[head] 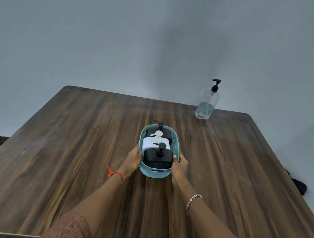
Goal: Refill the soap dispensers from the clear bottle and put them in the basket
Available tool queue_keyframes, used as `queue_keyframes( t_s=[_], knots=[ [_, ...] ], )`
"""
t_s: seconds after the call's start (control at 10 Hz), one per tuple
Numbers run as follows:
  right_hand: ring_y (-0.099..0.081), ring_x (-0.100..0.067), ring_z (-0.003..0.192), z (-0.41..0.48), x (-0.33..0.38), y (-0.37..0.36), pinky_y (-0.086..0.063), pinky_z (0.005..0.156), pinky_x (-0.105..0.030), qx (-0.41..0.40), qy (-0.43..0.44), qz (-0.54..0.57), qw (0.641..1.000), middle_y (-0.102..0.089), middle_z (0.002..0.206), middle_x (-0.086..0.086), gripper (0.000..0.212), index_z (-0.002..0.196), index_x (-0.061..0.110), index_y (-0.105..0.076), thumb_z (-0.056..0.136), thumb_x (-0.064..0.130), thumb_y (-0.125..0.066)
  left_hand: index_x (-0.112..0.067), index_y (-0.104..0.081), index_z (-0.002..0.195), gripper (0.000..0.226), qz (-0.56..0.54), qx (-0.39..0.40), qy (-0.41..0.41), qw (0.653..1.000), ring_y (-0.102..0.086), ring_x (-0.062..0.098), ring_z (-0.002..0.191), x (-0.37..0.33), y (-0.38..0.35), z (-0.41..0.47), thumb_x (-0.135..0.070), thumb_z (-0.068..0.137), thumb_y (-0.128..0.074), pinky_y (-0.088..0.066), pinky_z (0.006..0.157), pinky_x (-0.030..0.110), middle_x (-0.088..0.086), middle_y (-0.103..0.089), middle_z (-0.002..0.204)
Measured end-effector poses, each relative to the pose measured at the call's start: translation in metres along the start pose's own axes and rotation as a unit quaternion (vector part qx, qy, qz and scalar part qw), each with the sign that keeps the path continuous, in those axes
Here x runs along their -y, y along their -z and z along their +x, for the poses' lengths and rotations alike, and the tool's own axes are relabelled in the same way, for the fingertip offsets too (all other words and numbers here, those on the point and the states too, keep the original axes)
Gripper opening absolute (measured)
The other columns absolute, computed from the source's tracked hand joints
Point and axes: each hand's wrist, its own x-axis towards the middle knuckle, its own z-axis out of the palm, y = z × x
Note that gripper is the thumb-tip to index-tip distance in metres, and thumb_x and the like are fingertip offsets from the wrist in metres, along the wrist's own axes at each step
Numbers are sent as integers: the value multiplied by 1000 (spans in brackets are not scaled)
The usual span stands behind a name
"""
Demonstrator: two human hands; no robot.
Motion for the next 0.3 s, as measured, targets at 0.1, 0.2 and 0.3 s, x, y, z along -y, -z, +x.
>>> queue_keyframes(
  t_s=[0.1, 0.2, 0.3],
  knots=[
    [-54, -11, 89, -9, 6, 8, -43, 73, -21, 33, 26, -54, 998, -60, 107, -2, 31, 126, 12, -52, 99, 20, -38, -14, -24, 145, 46, 92, 21, 8, 996, -44, 23, 128, -7, 1, -6, -25, 101, -33, -33, 101, 25, 0, -42, 140],
    [-54, -17, 110, -22, 7, 13, -43, 91, -26, 44, 76, -96, 992, -55, 127, -4, 39, 137, 11, -40, 100, 23, -35, -5, 1, 148, 66, 137, 17, 31, 990, -22, 27, 142, -8, -2, -17, -34, 99, -34, -20, 115, 33, 10, -15, 156],
    [-35, -21, 136, -44, 0, 20, -29, 112, -32, 53, 136, -145, 979, -37, 147, -9, 48, 145, 7, -24, 100, 22, -33, -8, 5, 148, 68, 176, 28, 8, 984, 0, 26, 146, 1, -8, -44, -38, 99, -31, -9, 119, 45, 11, 6, 158]
  ],
)
